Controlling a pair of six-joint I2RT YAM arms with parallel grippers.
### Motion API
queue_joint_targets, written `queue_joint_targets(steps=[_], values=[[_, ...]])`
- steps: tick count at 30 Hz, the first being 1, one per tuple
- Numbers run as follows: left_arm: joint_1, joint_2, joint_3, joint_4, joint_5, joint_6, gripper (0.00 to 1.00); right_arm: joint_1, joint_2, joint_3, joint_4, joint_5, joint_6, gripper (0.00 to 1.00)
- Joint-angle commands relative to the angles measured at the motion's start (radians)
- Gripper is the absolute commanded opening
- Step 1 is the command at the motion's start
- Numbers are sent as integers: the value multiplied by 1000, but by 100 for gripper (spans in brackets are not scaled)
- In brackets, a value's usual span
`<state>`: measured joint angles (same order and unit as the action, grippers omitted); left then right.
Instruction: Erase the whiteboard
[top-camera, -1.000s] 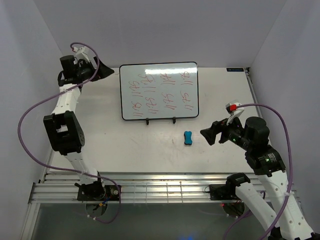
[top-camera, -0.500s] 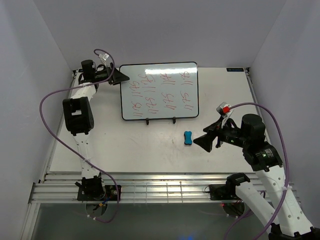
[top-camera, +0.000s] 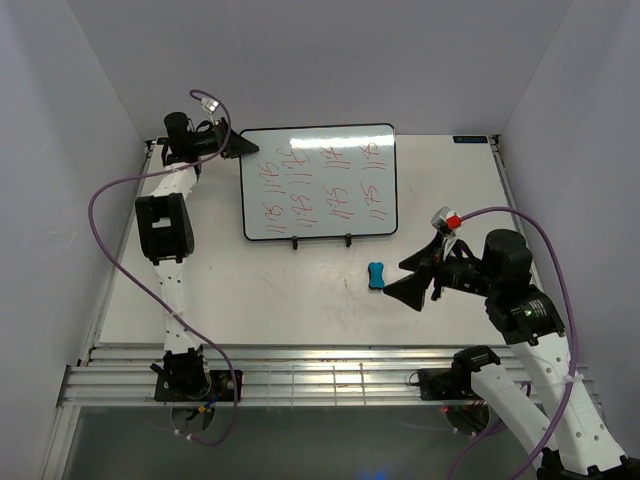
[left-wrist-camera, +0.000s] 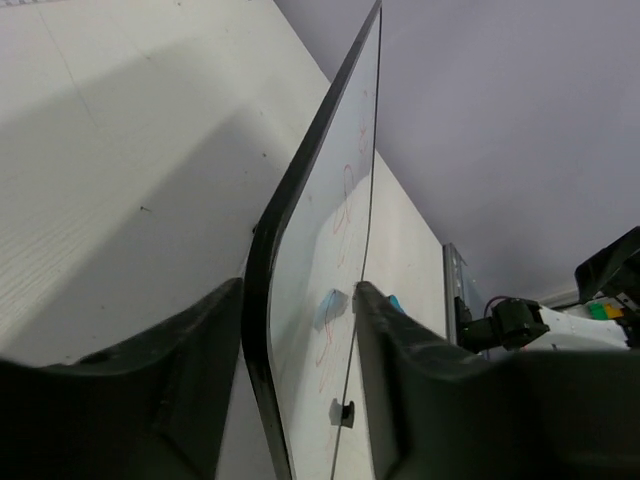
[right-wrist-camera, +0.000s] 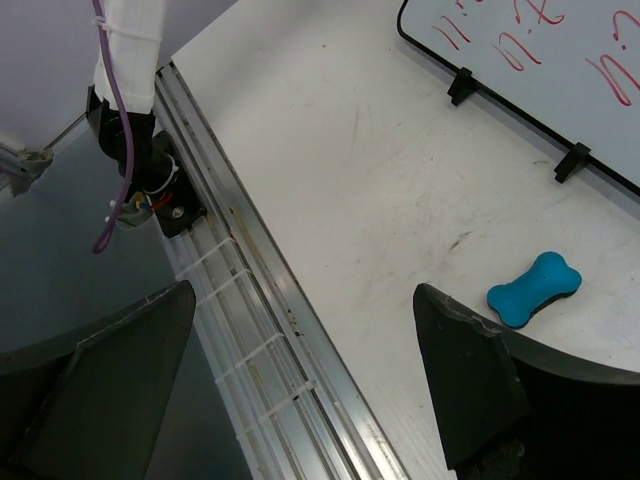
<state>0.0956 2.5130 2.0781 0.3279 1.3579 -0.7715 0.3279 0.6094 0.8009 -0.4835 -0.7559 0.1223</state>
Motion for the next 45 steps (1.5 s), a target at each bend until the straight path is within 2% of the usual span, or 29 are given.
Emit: queue_joint_targets(steps=[1,4,7,8,10,11,17,26,45], values=[[-2,-13,34,95,40,-63,51,2,-2,-20,60,-43,36,93],[-5,0,36,137,44,-95,33,2,1,-29,68,-40,37,88],[-7,13,28,209,52,-135,28,2,-5,-35,68,-34,39,86],[-7,15,25,230,62,-161,21,2,-7,-35,65,-33,36,86],[-5,26,20,305,64,-193,16,2,-13,-31,46,-17,30,85],[-2,30,25,324,60,-218,0,2,-14,-26,37,-11,27,84],[1,30,56,342,20,-181,0,2,-40,24,-41,49,-13,84],[9,-57,-24,447,-48,-118,0,2,-65,8,-38,155,13,85],[-2,-137,-12,646,-135,-305,0,2,-111,40,-75,242,39,86]])
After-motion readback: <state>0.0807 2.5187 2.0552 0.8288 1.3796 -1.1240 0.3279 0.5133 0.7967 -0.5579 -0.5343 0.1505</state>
